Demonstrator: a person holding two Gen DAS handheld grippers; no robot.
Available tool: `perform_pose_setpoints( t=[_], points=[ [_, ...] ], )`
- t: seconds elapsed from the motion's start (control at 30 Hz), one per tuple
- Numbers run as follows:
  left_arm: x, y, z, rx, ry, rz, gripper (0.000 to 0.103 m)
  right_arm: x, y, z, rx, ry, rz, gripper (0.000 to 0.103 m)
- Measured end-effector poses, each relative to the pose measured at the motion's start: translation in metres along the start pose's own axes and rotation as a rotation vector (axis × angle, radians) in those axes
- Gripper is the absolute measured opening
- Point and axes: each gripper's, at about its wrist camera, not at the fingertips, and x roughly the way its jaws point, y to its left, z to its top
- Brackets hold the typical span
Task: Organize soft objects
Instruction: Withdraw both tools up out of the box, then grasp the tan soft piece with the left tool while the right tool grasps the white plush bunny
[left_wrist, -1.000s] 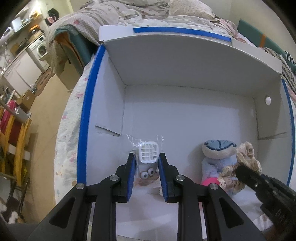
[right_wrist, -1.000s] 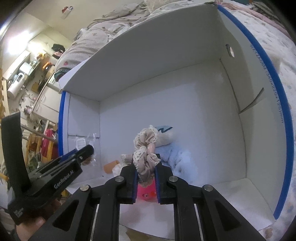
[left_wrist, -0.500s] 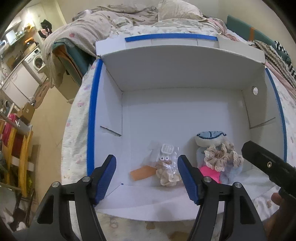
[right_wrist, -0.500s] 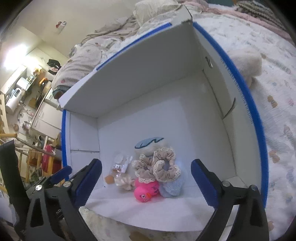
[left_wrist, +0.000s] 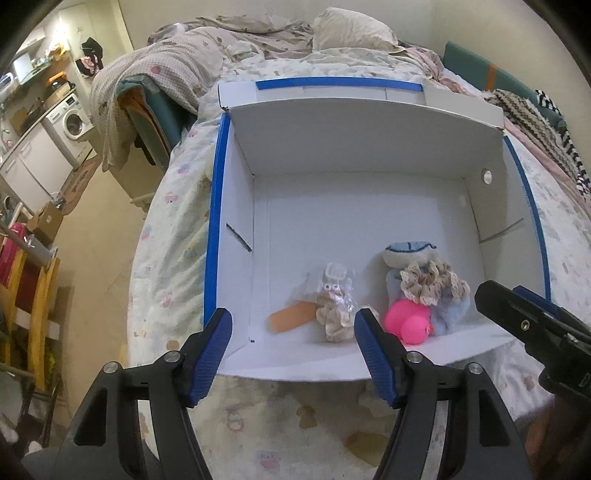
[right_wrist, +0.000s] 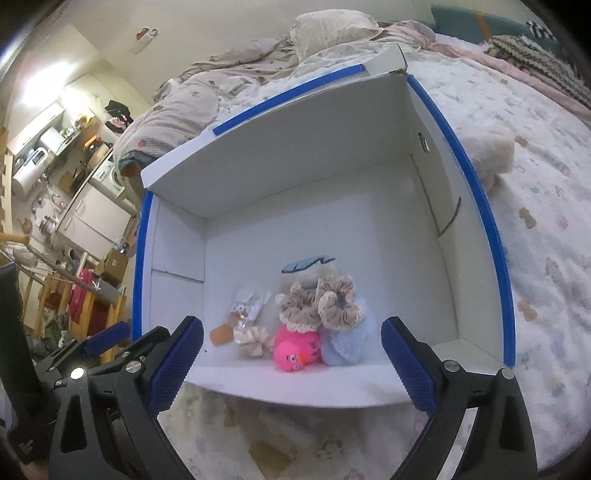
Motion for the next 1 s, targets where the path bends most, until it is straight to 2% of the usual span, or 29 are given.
perform_pose_setpoints(
  t=[0.33,0.5,0.67,0.8,1.0],
  points=[
    [-0.009,0.003,-0.02,-0.008,-0.011,-0.054,0.066,-0.016,0.002,-0.022,-0.032,-0.013,-0.039,0.103],
    [-0.011,0.005,-0.029,-0.016,-0.013,-0.107,0.066,-0.023,0.001,-0.031,-0.045,-0.004,-0.047,0.103],
    [-0.014,0.011,-0.04,-0.029,-0.013,-0.134,0.066,-0.021,-0.005,-0.039,-0.017,0.059,-0.015,0.103],
    [-0.01,0.016,-0.048,-0.053,0.017,-0.128,0.066,-0.019,-0.009,-0.048,0.015,0.085,-0.021,0.103],
    [-0.003,0.026,-0.052,-0.082,0.035,-0.066,0.066,-0.007,-0.014,-0.051,0.025,0.133,-0.029,0.103]
  ],
)
